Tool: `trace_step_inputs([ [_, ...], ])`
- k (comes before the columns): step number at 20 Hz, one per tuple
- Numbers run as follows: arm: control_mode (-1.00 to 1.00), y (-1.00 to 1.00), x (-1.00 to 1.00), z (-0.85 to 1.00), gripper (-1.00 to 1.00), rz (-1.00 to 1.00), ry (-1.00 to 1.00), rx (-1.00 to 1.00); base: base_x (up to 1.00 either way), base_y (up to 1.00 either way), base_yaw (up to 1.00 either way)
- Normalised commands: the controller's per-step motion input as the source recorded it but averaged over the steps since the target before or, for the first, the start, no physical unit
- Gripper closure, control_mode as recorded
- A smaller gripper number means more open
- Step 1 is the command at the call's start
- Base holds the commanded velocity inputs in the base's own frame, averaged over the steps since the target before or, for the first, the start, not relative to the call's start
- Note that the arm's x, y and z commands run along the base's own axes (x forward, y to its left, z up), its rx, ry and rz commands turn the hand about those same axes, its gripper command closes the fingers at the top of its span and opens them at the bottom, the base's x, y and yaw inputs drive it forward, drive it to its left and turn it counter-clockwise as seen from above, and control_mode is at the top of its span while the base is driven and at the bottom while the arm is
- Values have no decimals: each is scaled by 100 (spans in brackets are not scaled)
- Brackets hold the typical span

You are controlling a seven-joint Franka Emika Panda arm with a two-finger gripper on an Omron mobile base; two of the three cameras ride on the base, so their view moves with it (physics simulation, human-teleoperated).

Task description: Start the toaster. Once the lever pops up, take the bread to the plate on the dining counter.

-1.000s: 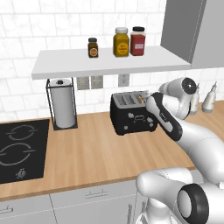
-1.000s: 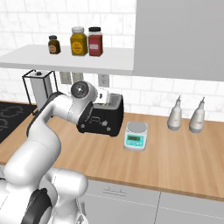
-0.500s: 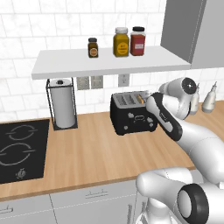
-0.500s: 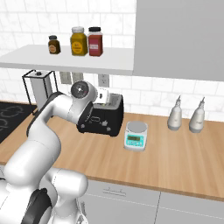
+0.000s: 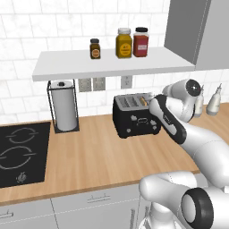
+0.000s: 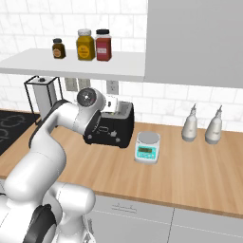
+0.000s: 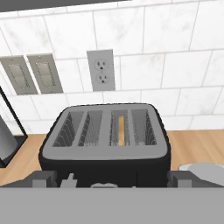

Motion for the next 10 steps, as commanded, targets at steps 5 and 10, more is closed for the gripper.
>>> trace_step_inputs([
  [5, -100, 0, 0, 0, -100, 0, 0, 0, 0, 0, 0],
  [10, -100, 0, 0, 0, -100, 0, 0, 0, 0, 0, 0],
])
